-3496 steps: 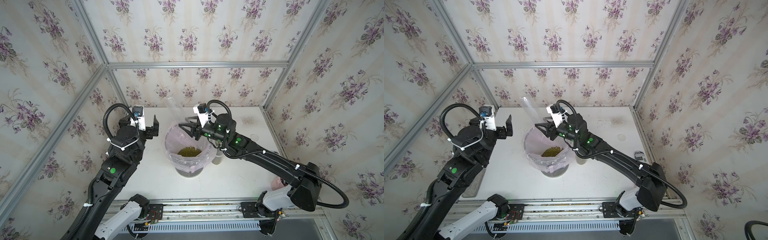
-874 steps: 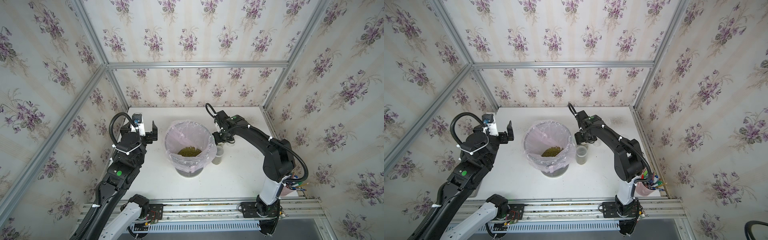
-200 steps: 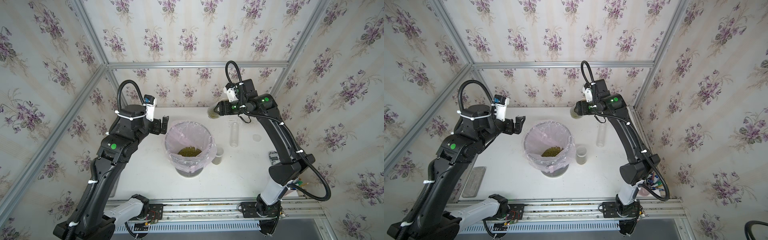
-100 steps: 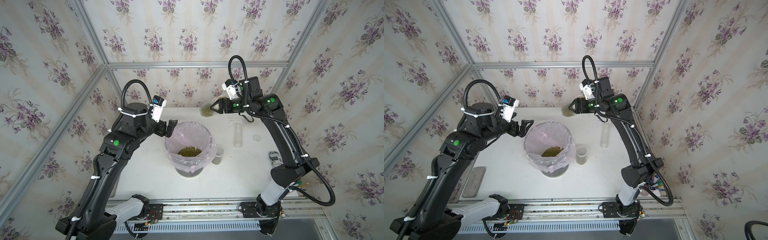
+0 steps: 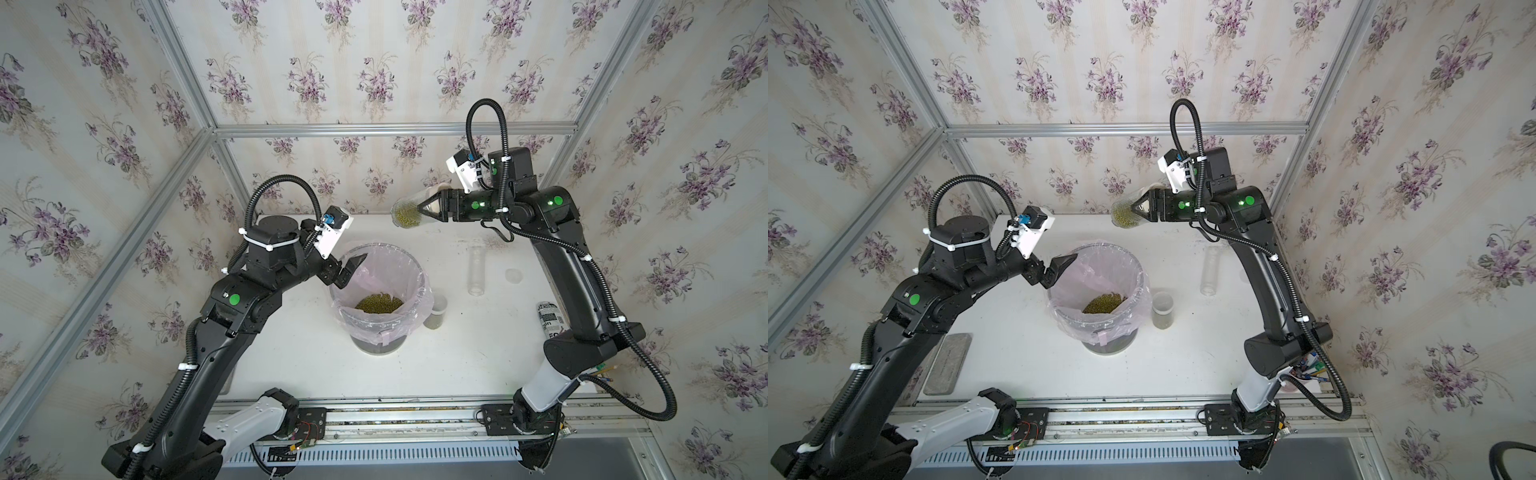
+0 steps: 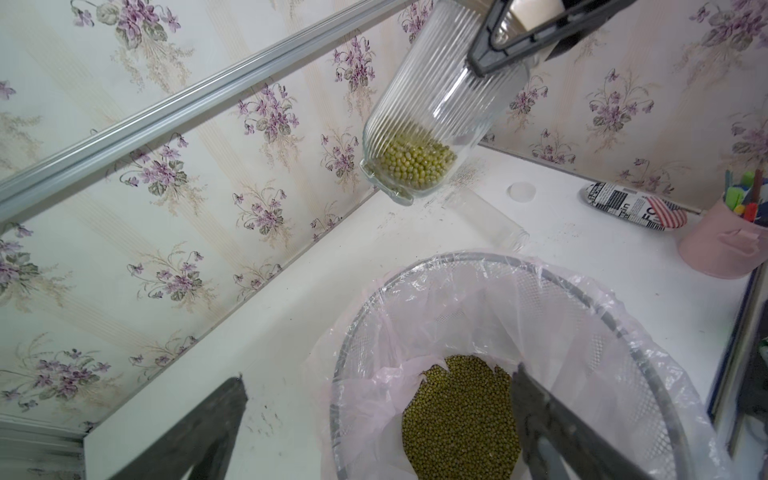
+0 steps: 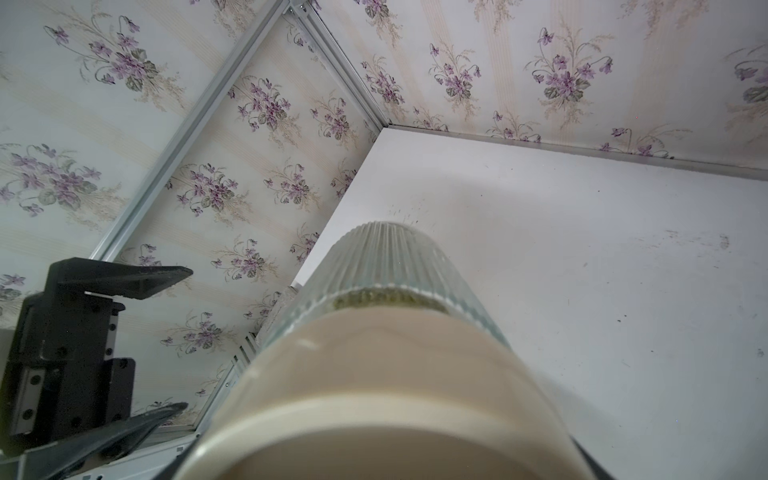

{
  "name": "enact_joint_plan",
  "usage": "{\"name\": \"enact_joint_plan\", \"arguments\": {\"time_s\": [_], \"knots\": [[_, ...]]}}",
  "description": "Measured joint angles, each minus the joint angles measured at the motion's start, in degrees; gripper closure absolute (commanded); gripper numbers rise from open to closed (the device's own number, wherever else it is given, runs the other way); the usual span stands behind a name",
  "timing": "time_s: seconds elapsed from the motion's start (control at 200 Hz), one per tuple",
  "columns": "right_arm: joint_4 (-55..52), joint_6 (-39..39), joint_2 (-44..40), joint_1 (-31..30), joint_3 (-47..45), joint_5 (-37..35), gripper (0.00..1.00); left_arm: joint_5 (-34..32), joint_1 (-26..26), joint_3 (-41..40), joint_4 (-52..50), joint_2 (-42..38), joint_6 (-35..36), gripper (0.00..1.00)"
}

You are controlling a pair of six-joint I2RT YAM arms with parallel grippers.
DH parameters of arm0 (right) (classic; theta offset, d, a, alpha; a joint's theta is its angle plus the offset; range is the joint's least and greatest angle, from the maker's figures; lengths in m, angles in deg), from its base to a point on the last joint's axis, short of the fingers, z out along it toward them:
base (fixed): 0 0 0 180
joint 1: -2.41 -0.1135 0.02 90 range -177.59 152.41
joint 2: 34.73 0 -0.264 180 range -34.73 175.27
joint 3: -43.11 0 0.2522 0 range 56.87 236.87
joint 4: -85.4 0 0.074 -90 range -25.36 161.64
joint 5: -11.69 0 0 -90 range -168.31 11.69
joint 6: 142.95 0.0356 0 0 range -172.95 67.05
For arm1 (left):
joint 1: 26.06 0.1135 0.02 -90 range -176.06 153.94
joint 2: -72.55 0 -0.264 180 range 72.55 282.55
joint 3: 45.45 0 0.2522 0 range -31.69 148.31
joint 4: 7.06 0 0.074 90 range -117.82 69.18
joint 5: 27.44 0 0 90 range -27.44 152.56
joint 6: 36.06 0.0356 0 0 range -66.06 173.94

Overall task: Empty moldy mung beans from jars
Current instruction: Pick up the jar from the center of the board.

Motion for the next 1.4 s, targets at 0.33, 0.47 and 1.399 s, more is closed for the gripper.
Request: {"name": "enact_joint_plan", "arguments": {"time_s": [0.33,0.47,1.399], "knots": [[-1.1,2.2,-2.3,-1.0,0.4,1.7,0.61,-0.8,-2.1,-6.8,8.5,-0.9,12.4,0.00],[-2.6,2.8,-2.5,-1.9,0.3,1.7,0.62,-0.6,-3.3,-6.2,11.1,0.4,16.6,0.00],[-5.4,4.7,1.2,-10.0,7.3,-0.1,0.64,-13.7,-13.3,-11.1,27.3,3.5,28.6,0.00]]}}
